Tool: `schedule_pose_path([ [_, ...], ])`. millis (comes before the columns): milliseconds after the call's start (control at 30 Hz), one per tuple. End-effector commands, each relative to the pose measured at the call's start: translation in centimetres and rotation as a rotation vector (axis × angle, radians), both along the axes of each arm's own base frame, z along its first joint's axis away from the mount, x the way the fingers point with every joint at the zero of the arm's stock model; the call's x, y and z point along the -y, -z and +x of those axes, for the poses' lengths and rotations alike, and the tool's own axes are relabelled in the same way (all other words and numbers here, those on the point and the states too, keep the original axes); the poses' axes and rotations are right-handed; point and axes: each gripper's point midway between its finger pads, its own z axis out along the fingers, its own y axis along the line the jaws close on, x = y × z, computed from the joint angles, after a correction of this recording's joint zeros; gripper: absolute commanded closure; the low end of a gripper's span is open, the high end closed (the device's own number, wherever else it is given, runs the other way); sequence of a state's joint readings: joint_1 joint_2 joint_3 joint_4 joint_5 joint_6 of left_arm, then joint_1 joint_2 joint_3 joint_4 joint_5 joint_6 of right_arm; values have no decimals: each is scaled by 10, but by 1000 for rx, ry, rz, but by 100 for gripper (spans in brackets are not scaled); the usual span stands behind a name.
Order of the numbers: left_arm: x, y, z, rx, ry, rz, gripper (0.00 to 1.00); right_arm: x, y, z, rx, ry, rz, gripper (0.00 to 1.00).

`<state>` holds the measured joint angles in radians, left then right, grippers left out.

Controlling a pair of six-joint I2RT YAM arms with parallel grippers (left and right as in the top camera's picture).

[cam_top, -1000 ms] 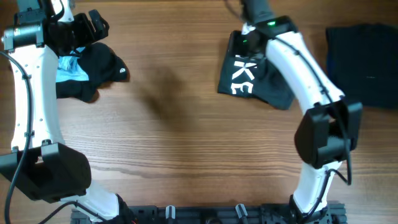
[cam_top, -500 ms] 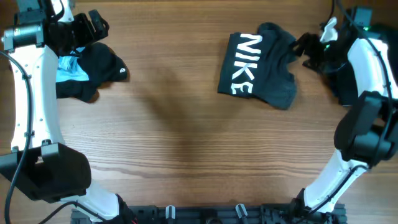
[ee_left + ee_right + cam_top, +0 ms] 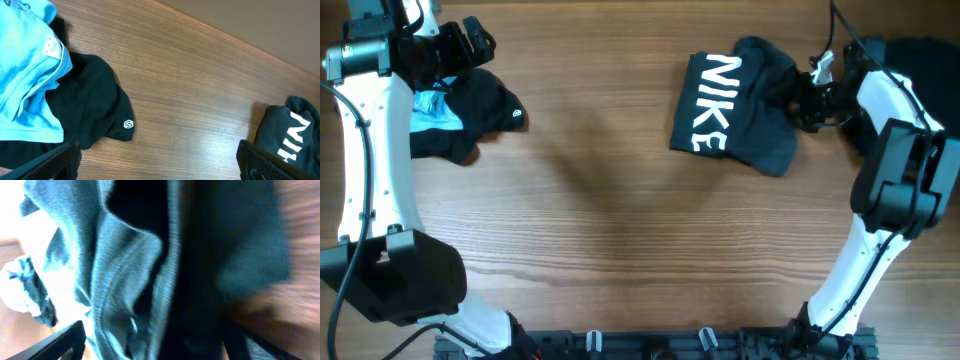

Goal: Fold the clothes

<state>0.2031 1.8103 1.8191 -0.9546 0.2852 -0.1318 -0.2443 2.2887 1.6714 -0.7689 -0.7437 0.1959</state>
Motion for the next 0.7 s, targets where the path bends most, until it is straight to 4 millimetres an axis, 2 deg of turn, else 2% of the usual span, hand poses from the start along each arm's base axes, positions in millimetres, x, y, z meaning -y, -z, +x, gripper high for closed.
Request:
schedule_pose_path([
  [0, 2, 5, 1, -7, 23, 4, 0, -43, 51, -18, -110, -83, 71, 14],
  [67, 2, 5, 1, -6, 23, 4, 0, -66, 56, -19, -112, -128, 72, 16],
  [133, 1, 5, 1, -8, 20, 10, 0, -88, 59, -19, -117, -150, 72, 26],
  [200, 1, 5, 1, -9, 17, 12, 0, -100, 59, -14, -112, -148, 76, 50],
  [233, 0, 5, 1, -10, 17, 13, 0, -103, 58, -11, -108, -139, 80, 68],
  [333, 0, 6, 1, -10, 15, 15, 0, -108, 51, -5, -63, -154, 126, 84],
  [367, 0, 6, 1, -10, 15, 15, 0, -110, 48, -3, -45, -162, 138, 94],
  [567, -1, 6, 1, -12, 10, 22, 0, -117, 21, 13, 67, -185, 197, 96],
  [667, -1, 6, 1, -11, 11, 21, 0, -110, -10, 26, 129, -161, 137, 96],
])
